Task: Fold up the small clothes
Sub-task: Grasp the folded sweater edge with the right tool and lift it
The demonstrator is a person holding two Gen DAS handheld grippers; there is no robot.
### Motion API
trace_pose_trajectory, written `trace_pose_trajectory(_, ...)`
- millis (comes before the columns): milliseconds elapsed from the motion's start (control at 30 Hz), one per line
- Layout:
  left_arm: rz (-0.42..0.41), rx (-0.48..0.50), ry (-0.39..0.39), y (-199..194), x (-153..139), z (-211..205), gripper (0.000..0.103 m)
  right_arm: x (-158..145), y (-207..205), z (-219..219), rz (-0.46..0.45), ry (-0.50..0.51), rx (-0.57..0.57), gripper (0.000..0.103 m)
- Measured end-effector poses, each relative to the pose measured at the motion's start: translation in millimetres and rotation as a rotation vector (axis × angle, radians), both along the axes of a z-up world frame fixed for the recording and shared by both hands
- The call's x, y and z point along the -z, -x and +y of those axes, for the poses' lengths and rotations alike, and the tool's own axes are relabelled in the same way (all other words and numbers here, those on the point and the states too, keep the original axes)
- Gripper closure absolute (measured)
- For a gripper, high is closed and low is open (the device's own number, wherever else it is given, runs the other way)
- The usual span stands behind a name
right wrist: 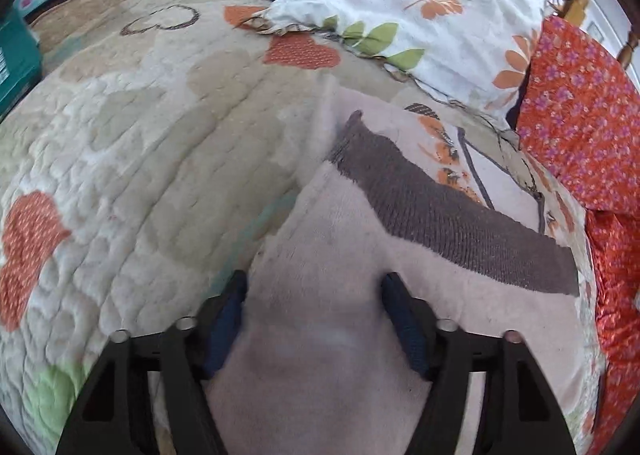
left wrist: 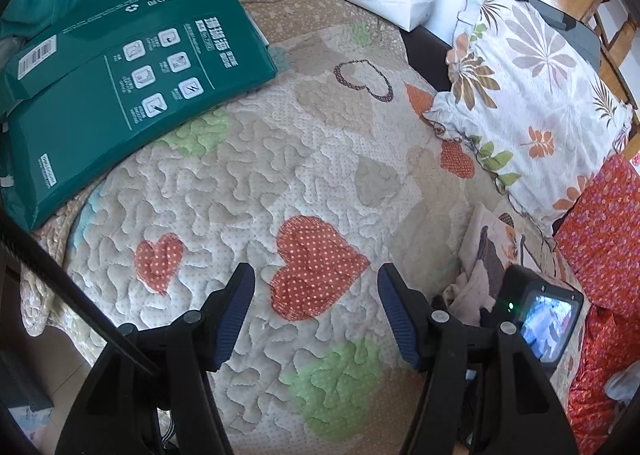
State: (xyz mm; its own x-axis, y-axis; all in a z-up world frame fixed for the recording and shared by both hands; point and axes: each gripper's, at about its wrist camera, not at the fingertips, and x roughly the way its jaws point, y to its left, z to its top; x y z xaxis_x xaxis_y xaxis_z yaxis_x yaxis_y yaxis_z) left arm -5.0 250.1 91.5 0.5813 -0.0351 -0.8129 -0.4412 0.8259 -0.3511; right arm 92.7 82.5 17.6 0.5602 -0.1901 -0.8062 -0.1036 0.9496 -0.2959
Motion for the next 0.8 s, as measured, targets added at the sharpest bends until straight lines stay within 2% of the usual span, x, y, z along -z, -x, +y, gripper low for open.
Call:
trace_pose_trajectory(33, 0.003, 0.006, 0.005, -1, 1, -2, 0.04, 0, -1, 0, -0.003, -0.002, 0.0, 0.049)
trace_pose_trajectory(100, 0.007, 0.014, 0.01, -2, 2, -5, 0.04, 0, -3, 1, -0.001, 0.024, -0.012, 0.073)
trace_pose_trajectory(167, 0.007, 0.023, 0.005, -3, 3, -9, 0.04, -3, -5, -1, 0.017, 0.033, -0.02, 0.082)
trace_pose_trajectory(200, 0.008, 0.028, -0.002, -3, 3, -11, 0.04, -9, -7, -9, 0.034, -0.011, -0.018, 0.085)
trace_pose_trajectory(267, 0.009, 0.041, -0.015, -3, 3, -16, 0.04, -22, -8, -26, 0.05, -0.098, -0.007, 0.086)
trace_pose_trajectory(367, 0.02, 0.063, -0.037, -3, 6, -25, 0.04, -55, -3, -63, 0.026, -0.232, 0.017, 0.086)
trace_pose_trajectory(467, 0.029, 0.082, -0.047, -3, 9, -33, 0.04, -90, 9, -117, -0.019, -0.331, 0.056, 0.087)
trace_pose_trajectory(567, 0.038, 0.11, -0.05, -4, 11, -44, 0.04, -118, 28, -198, -0.083, -0.384, 0.146, 0.087)
trace_pose_trajectory(667, 0.052, 0.153, -0.048, -6, 16, -58, 0.04, -126, 42, -270, -0.116, -0.397, 0.248, 0.087)
trace_pose_trajectory(800, 0.075, 0.214, -0.061, -10, 23, -81, 0.04, -101, 64, -366, -0.093, -0.402, 0.444, 0.087)
